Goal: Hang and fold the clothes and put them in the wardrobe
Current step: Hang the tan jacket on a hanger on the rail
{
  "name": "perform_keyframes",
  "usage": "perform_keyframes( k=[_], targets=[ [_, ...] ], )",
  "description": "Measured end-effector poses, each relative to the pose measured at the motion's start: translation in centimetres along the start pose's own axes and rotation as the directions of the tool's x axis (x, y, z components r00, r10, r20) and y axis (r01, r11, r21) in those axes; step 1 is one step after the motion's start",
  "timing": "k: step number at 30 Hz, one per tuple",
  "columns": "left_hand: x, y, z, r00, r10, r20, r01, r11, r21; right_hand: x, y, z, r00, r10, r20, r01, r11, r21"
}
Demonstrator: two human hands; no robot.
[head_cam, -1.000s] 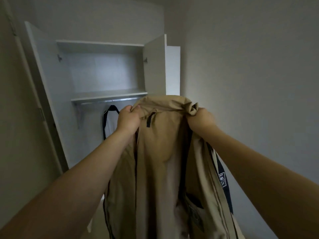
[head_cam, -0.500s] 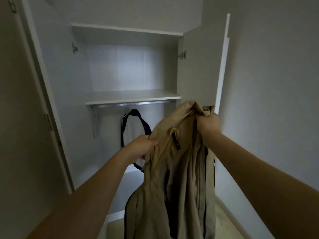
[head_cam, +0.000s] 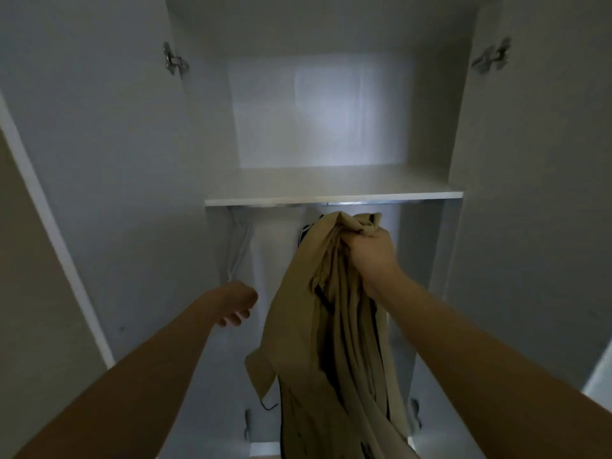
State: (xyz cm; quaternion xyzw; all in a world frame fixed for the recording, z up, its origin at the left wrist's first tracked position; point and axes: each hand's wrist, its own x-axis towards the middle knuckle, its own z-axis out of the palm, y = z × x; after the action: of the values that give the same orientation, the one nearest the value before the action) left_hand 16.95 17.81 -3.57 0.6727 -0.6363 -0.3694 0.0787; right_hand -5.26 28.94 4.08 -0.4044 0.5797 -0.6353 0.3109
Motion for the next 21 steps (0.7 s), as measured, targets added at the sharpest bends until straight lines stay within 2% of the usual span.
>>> perform_keyframes(
  k=[3,6,10,12,18,21],
  targets=[
    [6.6,0.9,-1.2,0.997,-0.042,-0.059,0.043,0.999,0.019,5.5,1.5,2.3,0.998,0.009,0.061,-0.007,1.0,-0.028],
    [14.0,2.8,-3.0,0.989,-0.001,-0.145,0.007,0.999,0.041,10.5,3.2,5.0,0.993,0.032,0.117,-0.028,0.999,-0.029],
    [25.0,5.2,-5.5,0.967,0.123,-0.223,-0.067,0.968,0.244,17.0,6.1,8.6,0.982,0.07,0.177,-0.043,0.988,-0.151],
    [30.0,5.5,-6.4,0.969,0.123,-0.216,-0.047,0.943,0.328,20.2,7.9,10.6,0.961,0.084,0.263,-0.016,0.968,-0.252],
    [40.1,6.1,-7.4,0.959,0.147,-0.243,-0.023,0.893,0.45,27.2,13.8,15.6,0.953,0.001,0.303,0.143,0.88,-0.454],
    [43.2,5.7,-7.2,0.938,0.2,-0.284,0.009,0.803,0.596,29.3,15.5,16.4,0.936,0.016,0.351,0.183,0.831,-0.526]
  ],
)
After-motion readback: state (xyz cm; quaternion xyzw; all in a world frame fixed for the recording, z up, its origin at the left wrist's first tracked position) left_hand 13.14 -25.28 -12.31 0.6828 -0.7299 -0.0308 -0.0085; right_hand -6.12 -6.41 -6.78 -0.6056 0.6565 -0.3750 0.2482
